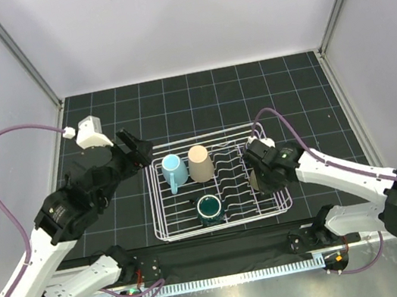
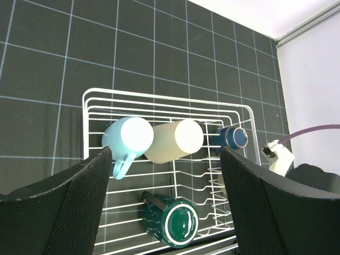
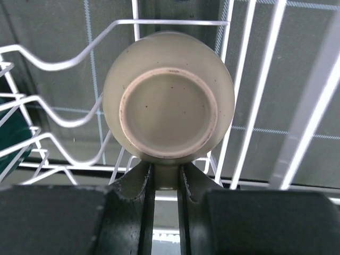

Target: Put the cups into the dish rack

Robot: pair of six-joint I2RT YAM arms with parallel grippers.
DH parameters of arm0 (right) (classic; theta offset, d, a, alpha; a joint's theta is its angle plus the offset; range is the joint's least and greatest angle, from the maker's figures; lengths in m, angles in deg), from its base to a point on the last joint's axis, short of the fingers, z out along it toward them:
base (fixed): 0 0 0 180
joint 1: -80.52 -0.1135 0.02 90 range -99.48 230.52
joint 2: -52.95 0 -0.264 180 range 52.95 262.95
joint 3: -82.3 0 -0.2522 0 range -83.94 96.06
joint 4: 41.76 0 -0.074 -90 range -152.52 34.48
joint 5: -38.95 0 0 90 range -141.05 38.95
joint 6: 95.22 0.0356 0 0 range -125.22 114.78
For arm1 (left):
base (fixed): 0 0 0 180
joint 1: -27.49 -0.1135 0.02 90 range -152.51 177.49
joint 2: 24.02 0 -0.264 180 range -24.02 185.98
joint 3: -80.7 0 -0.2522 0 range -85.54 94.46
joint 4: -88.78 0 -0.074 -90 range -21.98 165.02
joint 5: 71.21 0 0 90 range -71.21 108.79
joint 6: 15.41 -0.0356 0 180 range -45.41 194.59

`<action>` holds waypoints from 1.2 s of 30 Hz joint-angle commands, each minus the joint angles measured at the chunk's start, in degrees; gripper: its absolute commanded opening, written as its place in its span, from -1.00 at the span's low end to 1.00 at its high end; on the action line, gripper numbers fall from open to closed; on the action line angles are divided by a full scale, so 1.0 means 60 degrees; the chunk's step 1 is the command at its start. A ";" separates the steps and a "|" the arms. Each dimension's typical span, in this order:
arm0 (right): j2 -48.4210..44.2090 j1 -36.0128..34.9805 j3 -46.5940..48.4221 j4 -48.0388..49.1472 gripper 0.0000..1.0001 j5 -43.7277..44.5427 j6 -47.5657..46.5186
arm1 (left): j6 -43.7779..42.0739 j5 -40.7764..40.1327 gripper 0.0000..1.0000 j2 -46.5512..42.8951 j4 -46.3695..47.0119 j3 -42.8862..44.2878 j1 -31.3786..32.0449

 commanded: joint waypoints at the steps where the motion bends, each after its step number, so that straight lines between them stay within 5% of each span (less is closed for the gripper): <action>1: 0.0309 -0.0060 -0.0092 0.0846 -0.92 0.0223 0.0073 | -0.0063 -0.0023 0.61 0.0041 -0.0069 0.0343 0.0020; 17: 0.0838 -0.0192 -0.0576 0.1315 -0.83 0.0325 0.0088 | -0.0049 -0.0038 0.61 0.0143 -0.0157 0.0343 0.0034; 26: 0.0750 -0.0323 -0.0620 0.1183 -0.26 0.0135 0.0087 | -0.0020 0.0080 0.60 0.0202 -0.0201 0.0387 0.0020; 36: 0.0253 -0.0411 -0.0196 0.0568 -0.14 0.0369 0.0117 | 0.0127 0.0094 0.59 0.0099 -0.0288 0.0329 0.0034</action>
